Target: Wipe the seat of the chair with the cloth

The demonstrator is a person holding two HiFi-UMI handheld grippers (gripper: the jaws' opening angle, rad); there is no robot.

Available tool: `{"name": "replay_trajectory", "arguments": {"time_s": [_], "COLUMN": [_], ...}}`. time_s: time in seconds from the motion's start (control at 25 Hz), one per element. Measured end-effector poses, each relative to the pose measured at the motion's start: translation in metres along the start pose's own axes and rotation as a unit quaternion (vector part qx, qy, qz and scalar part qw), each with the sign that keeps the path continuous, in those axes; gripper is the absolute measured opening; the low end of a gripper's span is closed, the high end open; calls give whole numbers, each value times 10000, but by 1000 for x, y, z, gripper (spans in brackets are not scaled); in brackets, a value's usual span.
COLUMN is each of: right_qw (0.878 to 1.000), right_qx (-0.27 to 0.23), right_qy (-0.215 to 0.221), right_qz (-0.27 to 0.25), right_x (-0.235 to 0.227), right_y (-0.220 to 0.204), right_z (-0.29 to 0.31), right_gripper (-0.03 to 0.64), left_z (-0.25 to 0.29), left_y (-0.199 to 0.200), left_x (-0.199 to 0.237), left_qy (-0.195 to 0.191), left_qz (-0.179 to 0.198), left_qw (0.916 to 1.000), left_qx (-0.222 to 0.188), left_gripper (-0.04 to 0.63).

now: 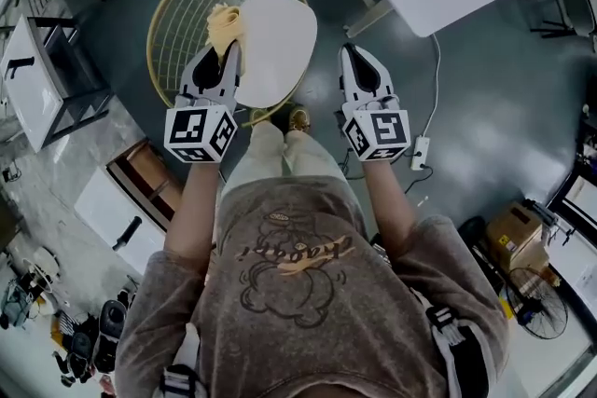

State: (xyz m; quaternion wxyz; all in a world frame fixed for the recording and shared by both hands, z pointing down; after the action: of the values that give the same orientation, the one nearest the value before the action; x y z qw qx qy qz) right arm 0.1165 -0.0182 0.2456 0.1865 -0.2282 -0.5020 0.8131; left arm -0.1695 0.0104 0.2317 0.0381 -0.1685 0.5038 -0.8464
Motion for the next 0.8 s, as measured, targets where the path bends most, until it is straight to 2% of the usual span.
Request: {"name": "replay_trajectory", "arguments": {"time_s": [0.6, 0.8], "right_qw": [9999, 9997], "right_qx": [45, 17], "right_qy": [-158, -211], "right_qz": [50, 74], "right_x": [-31, -40], "right_y": [-57, -81], "right_z": [73, 91], "right_gripper": [29, 28], "left_z": [97, 125], "left_y": [-61, -89], "left_x": [42, 59], "left_qy": [-129, -19], "left_qz": [-101, -138], "left_qw": [9993, 9989], "left_qx": [340, 437], "left_gripper": [78, 78]}}
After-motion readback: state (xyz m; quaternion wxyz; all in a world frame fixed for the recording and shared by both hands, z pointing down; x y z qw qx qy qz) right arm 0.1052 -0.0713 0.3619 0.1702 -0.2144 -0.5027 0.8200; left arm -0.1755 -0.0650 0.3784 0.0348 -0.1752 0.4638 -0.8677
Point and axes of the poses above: the fingertips, and each gripper's own axes: z forward along the fingers, x to its left, y out of its top, the point moved 10 cm from there along -z, backward along the fingers, and after that the axes turned 8 degrees about x, right-handed, at the moved point
